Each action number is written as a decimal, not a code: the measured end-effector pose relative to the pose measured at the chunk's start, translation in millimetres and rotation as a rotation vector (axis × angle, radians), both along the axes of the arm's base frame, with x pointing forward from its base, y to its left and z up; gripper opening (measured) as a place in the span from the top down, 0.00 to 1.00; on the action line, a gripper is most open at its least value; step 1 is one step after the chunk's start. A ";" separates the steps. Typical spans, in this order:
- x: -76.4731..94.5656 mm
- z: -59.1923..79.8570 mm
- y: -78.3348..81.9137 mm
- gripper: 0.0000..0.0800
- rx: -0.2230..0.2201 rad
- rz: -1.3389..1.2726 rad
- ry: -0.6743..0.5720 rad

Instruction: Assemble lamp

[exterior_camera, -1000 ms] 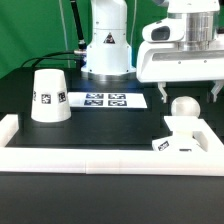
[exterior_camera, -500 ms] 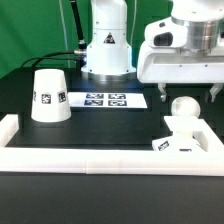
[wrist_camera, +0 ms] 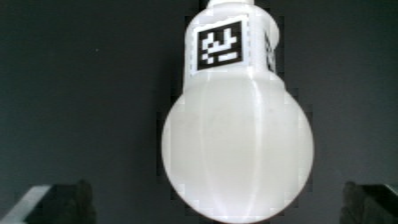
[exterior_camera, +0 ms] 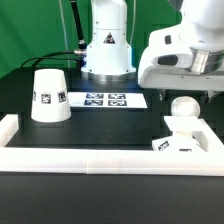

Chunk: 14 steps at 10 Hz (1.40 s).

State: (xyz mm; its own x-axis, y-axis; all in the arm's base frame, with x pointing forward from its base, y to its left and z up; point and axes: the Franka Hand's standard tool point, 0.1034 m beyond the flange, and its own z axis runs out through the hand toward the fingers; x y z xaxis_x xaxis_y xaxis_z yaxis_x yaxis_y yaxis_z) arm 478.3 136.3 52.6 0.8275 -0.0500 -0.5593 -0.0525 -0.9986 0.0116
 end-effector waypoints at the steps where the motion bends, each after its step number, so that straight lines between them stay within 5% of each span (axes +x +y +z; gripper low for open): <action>1: -4.3 0.2 -0.6 0.13 -0.004 0.001 0.071; 5: -8.0 -7.4 1.3 0.13 0.001 -0.007 0.278; 14: -27.5 -37.5 3.4 0.13 -0.007 -0.015 0.262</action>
Offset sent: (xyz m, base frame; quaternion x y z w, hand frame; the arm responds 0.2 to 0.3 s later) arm 0.0000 0.0139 0.0024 0.0342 -0.1340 0.0035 0.9904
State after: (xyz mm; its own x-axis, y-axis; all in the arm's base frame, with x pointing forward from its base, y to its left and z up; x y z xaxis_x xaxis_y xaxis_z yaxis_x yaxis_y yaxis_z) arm 450.9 139.7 15.1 0.6538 -0.0661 -0.7537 -0.0617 -0.9975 0.0341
